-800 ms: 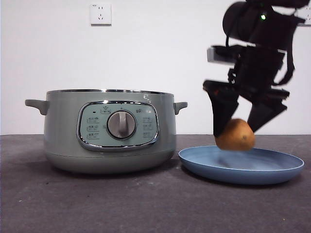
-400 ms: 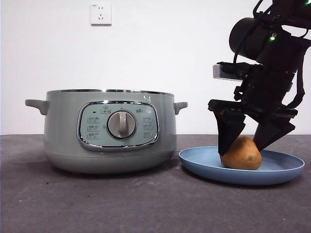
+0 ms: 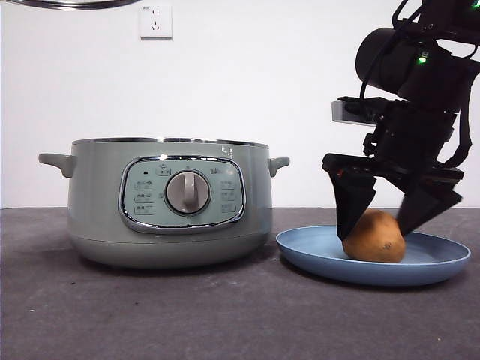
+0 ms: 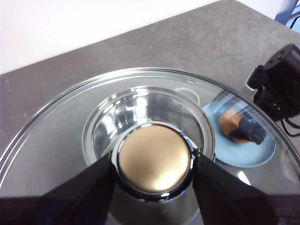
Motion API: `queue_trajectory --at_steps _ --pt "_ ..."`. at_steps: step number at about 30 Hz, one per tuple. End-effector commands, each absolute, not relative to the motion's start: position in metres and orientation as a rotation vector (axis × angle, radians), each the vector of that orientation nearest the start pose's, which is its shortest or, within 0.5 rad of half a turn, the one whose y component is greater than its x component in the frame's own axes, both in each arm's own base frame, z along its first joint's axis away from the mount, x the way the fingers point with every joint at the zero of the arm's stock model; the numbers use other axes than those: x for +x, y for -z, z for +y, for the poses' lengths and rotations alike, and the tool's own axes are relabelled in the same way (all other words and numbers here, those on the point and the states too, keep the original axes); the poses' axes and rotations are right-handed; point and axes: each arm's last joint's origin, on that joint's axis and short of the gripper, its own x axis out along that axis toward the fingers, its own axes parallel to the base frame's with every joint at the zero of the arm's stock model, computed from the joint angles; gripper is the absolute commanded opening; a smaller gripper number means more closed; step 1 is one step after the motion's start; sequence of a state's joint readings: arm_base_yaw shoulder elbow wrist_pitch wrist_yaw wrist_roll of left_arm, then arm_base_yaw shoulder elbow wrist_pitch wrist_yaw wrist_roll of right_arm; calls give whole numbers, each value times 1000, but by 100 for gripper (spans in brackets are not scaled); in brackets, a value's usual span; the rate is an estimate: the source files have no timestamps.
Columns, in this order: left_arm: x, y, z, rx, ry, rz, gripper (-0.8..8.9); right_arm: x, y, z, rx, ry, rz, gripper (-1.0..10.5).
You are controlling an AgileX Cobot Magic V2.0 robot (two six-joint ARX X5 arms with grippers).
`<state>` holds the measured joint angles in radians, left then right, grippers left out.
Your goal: Take the potato out from the steamer,put the potato on the plate,close the lid
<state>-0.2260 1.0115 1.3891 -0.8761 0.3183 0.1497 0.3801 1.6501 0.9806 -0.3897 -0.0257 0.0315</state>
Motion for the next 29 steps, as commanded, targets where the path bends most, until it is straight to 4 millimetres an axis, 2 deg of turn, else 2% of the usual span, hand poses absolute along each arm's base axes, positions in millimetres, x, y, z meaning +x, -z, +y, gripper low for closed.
queue_trajectory --at_steps 1,6,12,19,26,29 --pt "172 -437 -52 131 617 374 -9 293 -177 117 -151 -337 1058 693" --pt "200 -427 -67 133 667 393 -9 287 -200 115 -136 -344 980 693" --pt "236 -407 -90 171 721 436 -9 265 -251 106 -105 -355 807 693" --pt "271 -380 -111 200 748 486 -9 220 -315 88 -46 -369 548 692" --pt "302 -354 -124 228 746 517 -9 167 -360 67 17 -380 322 691" --pt "316 -340 -130 229 746 534 -9 147 -371 59 34 -383 256 691"
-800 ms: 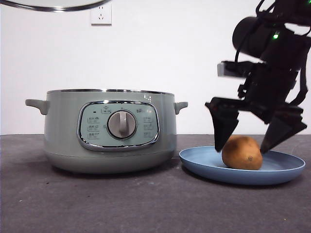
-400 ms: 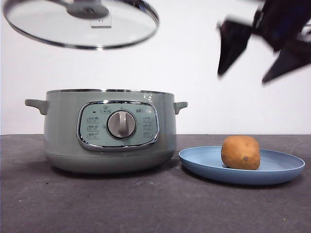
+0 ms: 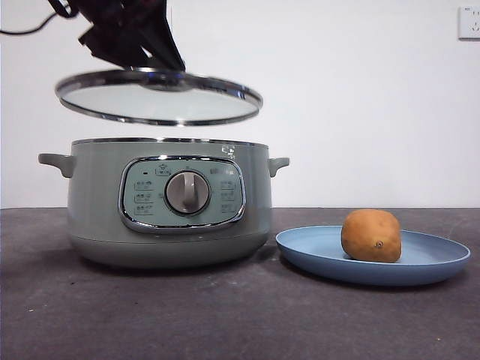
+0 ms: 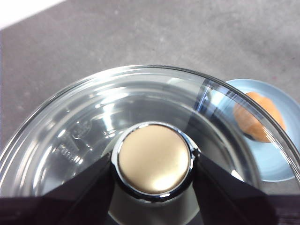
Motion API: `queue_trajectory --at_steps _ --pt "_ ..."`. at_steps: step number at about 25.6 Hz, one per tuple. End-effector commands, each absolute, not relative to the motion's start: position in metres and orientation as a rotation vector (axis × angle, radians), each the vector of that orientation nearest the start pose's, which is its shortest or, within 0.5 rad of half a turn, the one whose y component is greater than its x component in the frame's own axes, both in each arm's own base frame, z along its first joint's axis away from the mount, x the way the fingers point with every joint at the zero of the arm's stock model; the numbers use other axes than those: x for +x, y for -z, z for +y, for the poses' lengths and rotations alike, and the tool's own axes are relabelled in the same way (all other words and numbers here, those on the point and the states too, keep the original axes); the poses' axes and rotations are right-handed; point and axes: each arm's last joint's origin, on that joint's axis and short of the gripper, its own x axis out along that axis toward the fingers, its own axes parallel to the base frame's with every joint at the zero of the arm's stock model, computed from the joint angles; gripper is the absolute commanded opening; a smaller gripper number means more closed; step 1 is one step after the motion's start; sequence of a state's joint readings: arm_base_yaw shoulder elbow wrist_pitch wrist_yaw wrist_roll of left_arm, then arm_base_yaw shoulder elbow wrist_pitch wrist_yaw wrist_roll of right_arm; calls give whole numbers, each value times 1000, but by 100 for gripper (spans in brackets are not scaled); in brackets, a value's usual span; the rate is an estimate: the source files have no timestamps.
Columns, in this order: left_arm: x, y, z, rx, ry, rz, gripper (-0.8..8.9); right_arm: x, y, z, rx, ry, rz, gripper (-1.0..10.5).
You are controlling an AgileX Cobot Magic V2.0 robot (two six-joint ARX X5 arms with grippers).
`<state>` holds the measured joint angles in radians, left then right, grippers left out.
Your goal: Take the potato out from the steamer,put the potato on the plate,close the lid
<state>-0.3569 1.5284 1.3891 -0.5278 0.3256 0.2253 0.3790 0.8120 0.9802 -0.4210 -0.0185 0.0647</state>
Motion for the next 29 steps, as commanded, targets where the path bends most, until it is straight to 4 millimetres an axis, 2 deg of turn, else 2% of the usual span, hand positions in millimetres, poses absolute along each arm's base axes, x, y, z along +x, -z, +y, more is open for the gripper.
queue_trajectory --at_steps 1,6,22,23,26,27,29 --pt "320 -335 -131 229 746 543 -9 142 -374 57 36 -384 243 691" --pt "334 -316 -136 239 726 584 -9 132 -384 53 41 -386 217 691" --pt "331 -309 -135 251 710 670 7 129 -388 53 44 -399 209 690" --pt "330 -308 -135 251 711 678 39 129 -388 53 45 -399 210 690" --pt "329 -307 -135 250 711 692 502 129 -388 53 44 -399 213 690" --pt "329 -307 -135 250 711 692 536 129 -388 53 44 -398 216 690" --pt "329 -308 -135 250 711 689 534 129 -387 53 43 -398 224 690"
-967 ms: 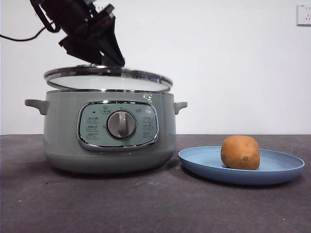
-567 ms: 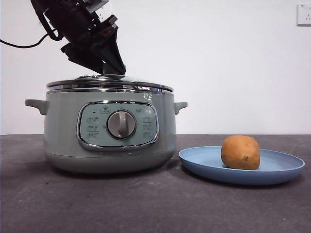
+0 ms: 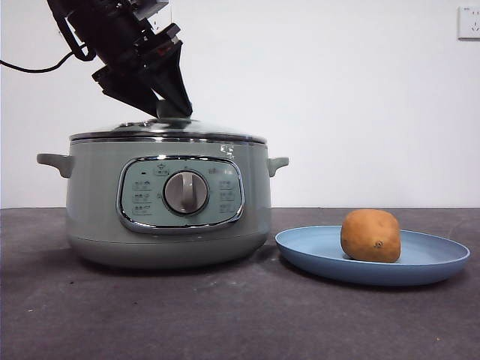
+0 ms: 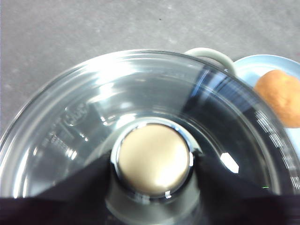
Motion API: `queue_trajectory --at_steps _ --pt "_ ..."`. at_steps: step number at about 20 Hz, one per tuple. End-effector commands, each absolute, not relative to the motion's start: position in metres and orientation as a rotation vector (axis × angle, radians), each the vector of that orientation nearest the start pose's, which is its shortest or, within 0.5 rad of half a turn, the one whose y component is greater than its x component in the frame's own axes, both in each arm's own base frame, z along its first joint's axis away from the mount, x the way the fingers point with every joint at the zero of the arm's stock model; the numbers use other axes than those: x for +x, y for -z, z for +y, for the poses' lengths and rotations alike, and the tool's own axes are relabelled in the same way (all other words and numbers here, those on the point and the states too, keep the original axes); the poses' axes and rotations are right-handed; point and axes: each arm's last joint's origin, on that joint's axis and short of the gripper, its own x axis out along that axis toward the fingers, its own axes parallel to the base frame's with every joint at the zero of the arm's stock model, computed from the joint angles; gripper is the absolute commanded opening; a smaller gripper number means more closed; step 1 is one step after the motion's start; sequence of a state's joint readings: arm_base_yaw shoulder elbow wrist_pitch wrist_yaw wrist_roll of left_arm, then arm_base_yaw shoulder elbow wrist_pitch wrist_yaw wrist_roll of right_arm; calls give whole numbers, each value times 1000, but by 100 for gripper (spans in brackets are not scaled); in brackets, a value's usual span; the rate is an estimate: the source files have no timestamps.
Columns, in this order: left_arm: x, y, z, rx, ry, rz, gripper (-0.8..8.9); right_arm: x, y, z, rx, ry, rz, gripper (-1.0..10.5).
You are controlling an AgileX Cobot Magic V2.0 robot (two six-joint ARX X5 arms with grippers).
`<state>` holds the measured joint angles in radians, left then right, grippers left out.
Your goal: Take the potato out from the steamer,put the potato on the plate,close the lid
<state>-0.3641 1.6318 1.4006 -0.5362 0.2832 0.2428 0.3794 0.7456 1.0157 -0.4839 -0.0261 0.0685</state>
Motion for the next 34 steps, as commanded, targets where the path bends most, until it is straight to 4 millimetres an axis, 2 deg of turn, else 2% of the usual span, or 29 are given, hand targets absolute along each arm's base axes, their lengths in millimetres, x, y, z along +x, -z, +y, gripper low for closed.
queue_trajectory --at_steps 1,6,9,11,14,19,20,21,22,23,24,25,26,34 --pt "330 -308 -135 250 710 683 534 129 -386 53 42 -398 229 690" --pt "325 -317 -133 239 707 659 534 128 -383 52 35 -396 268 690" --pt "309 -341 -127 235 704 598 534 127 -379 53 31 -414 305 690" --pt "291 -363 -120 203 696 574 534 127 -377 54 42 -456 331 690" --pt "252 -388 -106 189 695 580 534 125 -371 56 63 -537 416 689" --pt "193 -402 -84 150 736 718 525 121 -354 60 126 -707 640 688" --pt "185 -403 -82 144 750 743 471 120 -352 61 137 -739 674 687" --pt "180 -403 -80 137 764 762 362 119 -350 62 148 -769 707 654" --pt "177 -403 -80 136 765 774 248 119 -349 62 153 -780 726 564" --pt "176 -402 -79 132 773 788 91 119 -348 62 152 -774 738 386" --pt "175 -402 -79 124 789 798 -23 119 -347 62 148 -773 744 191" --pt "174 -402 -80 114 809 801 -9 119 -347 62 148 -773 744 -31" --pt "174 -402 -80 113 813 800 -8 119 -347 62 147 -772 743 -3" --pt "174 -402 -80 117 807 800 -3 119 -347 62 146 -767 744 -2"
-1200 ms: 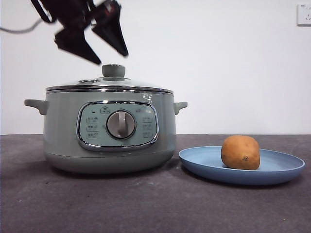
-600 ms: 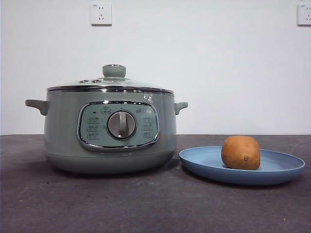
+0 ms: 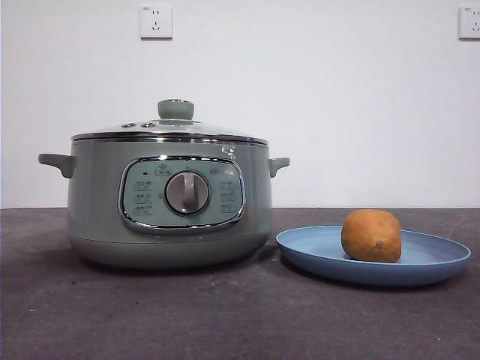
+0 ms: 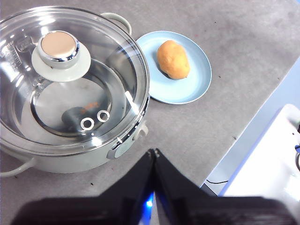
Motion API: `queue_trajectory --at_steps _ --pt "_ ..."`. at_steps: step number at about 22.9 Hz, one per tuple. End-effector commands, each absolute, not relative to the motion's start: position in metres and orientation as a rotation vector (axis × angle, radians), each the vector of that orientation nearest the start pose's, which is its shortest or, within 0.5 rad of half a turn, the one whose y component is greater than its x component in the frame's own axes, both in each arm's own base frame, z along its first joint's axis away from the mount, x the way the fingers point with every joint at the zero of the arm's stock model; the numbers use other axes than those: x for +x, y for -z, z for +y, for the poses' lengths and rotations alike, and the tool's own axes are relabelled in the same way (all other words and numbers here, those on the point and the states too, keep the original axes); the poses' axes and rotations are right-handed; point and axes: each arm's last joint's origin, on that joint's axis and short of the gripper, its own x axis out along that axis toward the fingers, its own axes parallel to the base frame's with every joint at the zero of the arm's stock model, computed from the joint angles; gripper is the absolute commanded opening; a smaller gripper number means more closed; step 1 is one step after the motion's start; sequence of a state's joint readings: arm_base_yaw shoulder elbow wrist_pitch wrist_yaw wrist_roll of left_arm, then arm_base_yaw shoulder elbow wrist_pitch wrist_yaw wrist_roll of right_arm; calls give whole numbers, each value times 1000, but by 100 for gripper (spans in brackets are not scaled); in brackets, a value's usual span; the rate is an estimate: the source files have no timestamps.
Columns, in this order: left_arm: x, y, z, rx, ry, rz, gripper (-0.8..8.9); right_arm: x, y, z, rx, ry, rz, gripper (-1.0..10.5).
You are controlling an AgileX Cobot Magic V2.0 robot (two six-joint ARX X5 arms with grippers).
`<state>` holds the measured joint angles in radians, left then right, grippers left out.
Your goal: Take the potato out from the steamer,put the potato on the plate,close the lid
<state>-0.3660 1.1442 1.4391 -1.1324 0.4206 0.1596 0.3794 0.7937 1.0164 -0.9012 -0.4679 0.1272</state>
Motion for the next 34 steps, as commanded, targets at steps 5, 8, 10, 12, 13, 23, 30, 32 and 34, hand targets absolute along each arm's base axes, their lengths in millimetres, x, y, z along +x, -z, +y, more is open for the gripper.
queue_trajectory --at_steps 5,8,10,12,13,23,30,32,34 --pt "174 -402 -80 117 807 799 -3 119 -347 62 147 -767 744 -1" --pt "174 -402 -80 120 808 795 -6 119 -347 62 147 -767 744 -1" --pt "176 -404 -78 159 758 771 -4 119 -347 62 146 -767 744 -1" --pt "176 -404 -77 166 741 764 -4 119 -347 62 147 -767 744 -1" --pt "175 -406 -76 168 729 759 -4 119 -347 62 147 -767 744 -1" --pt "73 -472 -11 279 286 -174 -4 119 -347 62 147 -767 744 -1" --pt "71 -384 -2 216 66 -250 -4 119 -347 62 146 -767 744 -1" --pt "75 -353 -2 190 67 -241 -4 119 -347 62 147 -767 744 -1" --pt "79 -324 -2 187 70 -217 -4 119 -347 62 146 -767 744 -1"
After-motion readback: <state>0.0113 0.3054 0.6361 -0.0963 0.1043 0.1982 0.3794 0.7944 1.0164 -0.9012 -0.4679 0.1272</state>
